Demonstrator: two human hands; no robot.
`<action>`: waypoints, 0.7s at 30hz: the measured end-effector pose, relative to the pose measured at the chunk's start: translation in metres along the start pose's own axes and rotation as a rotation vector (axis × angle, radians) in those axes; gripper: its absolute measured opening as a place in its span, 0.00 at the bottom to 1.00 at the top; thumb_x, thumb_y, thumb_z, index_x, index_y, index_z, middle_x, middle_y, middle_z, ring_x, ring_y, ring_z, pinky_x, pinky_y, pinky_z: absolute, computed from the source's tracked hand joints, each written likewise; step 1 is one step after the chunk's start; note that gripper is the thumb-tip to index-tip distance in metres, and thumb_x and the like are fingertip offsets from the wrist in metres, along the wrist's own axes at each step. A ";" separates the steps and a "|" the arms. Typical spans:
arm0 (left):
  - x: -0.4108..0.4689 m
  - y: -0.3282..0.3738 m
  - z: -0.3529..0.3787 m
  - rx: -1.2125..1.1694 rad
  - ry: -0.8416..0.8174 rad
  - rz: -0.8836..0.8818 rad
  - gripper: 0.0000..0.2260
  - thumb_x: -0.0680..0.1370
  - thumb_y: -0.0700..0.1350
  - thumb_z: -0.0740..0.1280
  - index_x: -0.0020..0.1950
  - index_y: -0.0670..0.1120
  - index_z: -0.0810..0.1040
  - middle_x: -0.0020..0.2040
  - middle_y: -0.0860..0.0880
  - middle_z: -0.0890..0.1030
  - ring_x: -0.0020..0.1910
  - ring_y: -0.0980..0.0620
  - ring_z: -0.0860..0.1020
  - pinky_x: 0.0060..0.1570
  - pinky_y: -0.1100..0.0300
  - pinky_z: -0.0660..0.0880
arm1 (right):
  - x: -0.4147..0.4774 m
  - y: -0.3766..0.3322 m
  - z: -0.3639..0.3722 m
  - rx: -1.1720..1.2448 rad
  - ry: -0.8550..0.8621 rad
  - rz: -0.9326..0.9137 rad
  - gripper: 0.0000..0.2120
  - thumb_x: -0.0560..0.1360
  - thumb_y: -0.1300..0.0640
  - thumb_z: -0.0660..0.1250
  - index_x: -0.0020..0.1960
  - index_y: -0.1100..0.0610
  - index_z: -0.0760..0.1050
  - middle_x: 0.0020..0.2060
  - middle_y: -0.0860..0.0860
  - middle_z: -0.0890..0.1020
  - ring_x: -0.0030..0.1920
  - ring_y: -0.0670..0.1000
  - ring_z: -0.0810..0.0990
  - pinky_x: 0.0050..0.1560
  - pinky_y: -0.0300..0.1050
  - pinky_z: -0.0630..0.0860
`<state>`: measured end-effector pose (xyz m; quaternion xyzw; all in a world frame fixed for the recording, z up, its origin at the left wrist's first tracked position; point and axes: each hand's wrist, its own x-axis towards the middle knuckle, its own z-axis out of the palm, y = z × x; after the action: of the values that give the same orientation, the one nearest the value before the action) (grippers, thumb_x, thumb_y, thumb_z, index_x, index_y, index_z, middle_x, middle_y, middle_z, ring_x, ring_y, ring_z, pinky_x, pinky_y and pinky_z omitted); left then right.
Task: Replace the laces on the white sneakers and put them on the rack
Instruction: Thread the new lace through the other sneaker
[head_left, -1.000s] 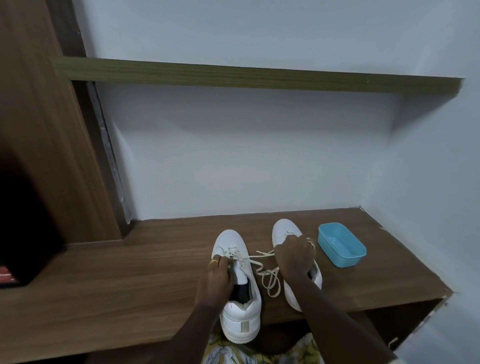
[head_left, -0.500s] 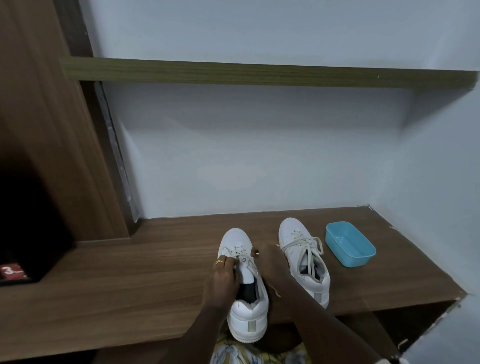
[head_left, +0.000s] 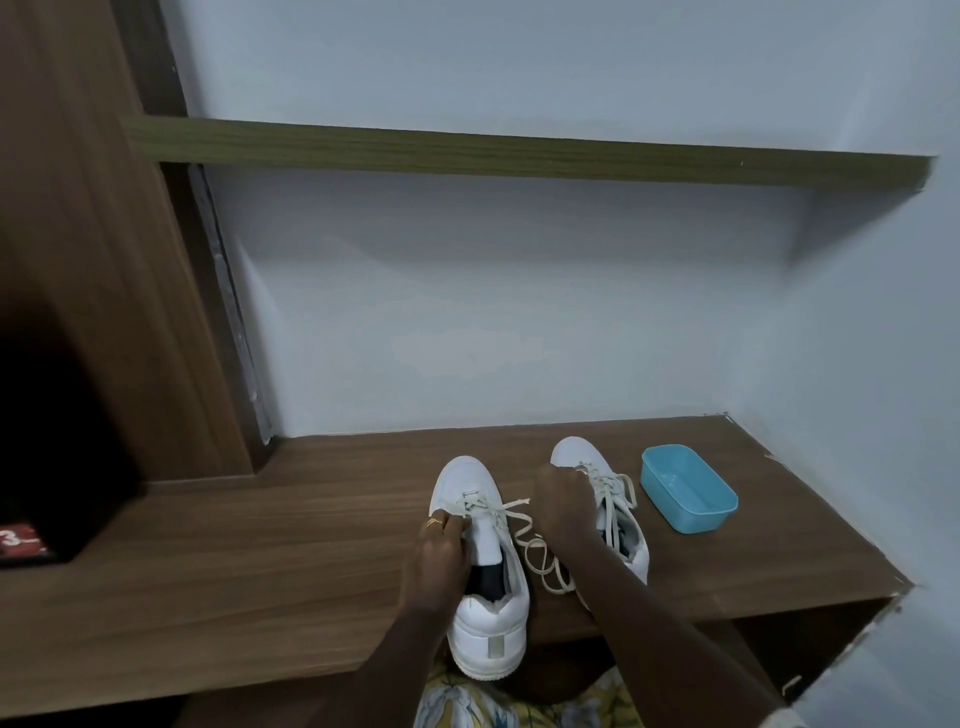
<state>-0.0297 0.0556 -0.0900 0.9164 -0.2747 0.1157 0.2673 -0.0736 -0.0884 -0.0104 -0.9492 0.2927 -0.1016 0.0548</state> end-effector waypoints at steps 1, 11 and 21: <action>-0.001 0.000 0.001 0.005 -0.001 0.002 0.12 0.77 0.38 0.64 0.60 0.42 0.78 0.53 0.43 0.79 0.53 0.42 0.77 0.43 0.52 0.75 | 0.000 0.003 -0.003 -0.065 0.037 0.003 0.09 0.76 0.66 0.60 0.49 0.59 0.78 0.48 0.56 0.83 0.52 0.55 0.81 0.51 0.44 0.74; 0.002 0.001 0.000 0.053 0.048 0.100 0.16 0.57 0.36 0.81 0.40 0.44 0.81 0.33 0.48 0.79 0.30 0.49 0.78 0.21 0.61 0.72 | 0.009 0.050 -0.025 -0.053 -0.122 0.336 0.16 0.78 0.58 0.59 0.65 0.59 0.71 0.61 0.55 0.76 0.63 0.56 0.74 0.59 0.47 0.73; 0.002 0.001 0.001 0.042 0.114 0.120 0.17 0.54 0.37 0.82 0.38 0.45 0.81 0.32 0.49 0.78 0.29 0.51 0.78 0.20 0.64 0.70 | 0.009 -0.001 0.006 0.331 -0.231 -0.115 0.08 0.71 0.66 0.62 0.44 0.65 0.80 0.44 0.58 0.83 0.48 0.58 0.81 0.42 0.44 0.73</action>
<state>-0.0282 0.0537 -0.0894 0.8956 -0.3111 0.1890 0.2559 -0.0647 -0.0926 -0.0150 -0.9478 0.2090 -0.0417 0.2374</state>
